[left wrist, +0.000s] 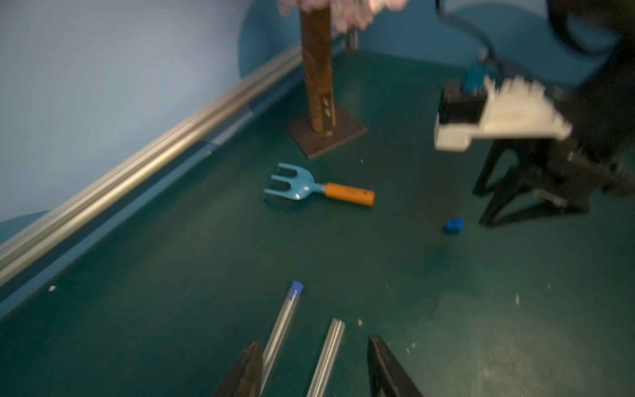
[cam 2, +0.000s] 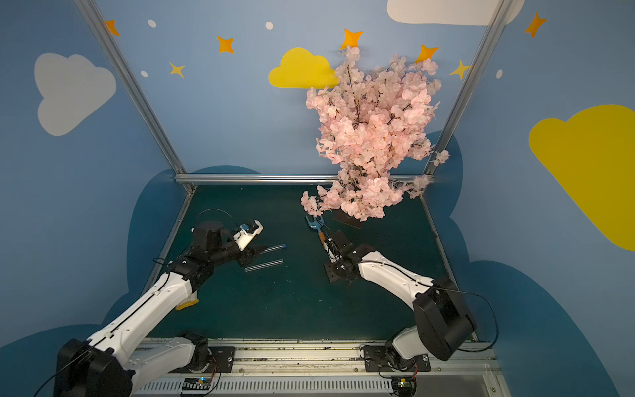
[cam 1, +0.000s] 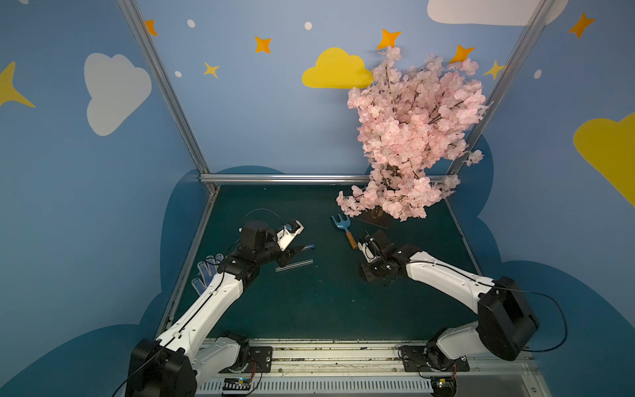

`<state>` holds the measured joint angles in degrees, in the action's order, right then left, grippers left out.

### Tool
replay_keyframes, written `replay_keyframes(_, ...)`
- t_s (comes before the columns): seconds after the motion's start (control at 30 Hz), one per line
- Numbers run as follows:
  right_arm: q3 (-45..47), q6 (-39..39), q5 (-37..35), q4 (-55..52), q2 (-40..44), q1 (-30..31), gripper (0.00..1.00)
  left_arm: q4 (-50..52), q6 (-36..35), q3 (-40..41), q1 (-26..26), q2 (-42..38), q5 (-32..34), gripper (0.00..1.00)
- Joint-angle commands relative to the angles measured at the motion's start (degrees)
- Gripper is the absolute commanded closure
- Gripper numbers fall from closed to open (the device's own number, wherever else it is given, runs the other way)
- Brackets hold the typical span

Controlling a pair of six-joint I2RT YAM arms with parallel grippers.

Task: Insert stoppers into test tubes
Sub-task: Pick up the test tube at the center of the board.

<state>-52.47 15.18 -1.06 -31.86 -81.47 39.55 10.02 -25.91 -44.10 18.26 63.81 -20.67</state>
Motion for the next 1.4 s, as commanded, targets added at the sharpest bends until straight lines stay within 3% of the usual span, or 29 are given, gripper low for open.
replay_keyframes(0.0,2.3,1.4,1.9,0.8,4.3,0.0,0.51,12.2,-12.0,-1.5,1.7,4.8,-0.8,0.50)
replay_keyframes(0.3,5.3,1.9,3.7,-0.6,14.5,-0.3,0.51,28.2,-21.2,-14.2,2.0,23.1,6.7,0.53)
replay_keyframes(0.6,5.7,2.0,4.6,-1.8,17.6,-0.4,0.51,30.7,-24.6,-19.5,2.3,32.6,10.9,0.55)
replay_keyframes(1.37,5.9,2.0,5.2,-4.0,18.6,-0.8,0.51,30.3,-24.8,-22.8,3.4,43.1,16.8,0.66)
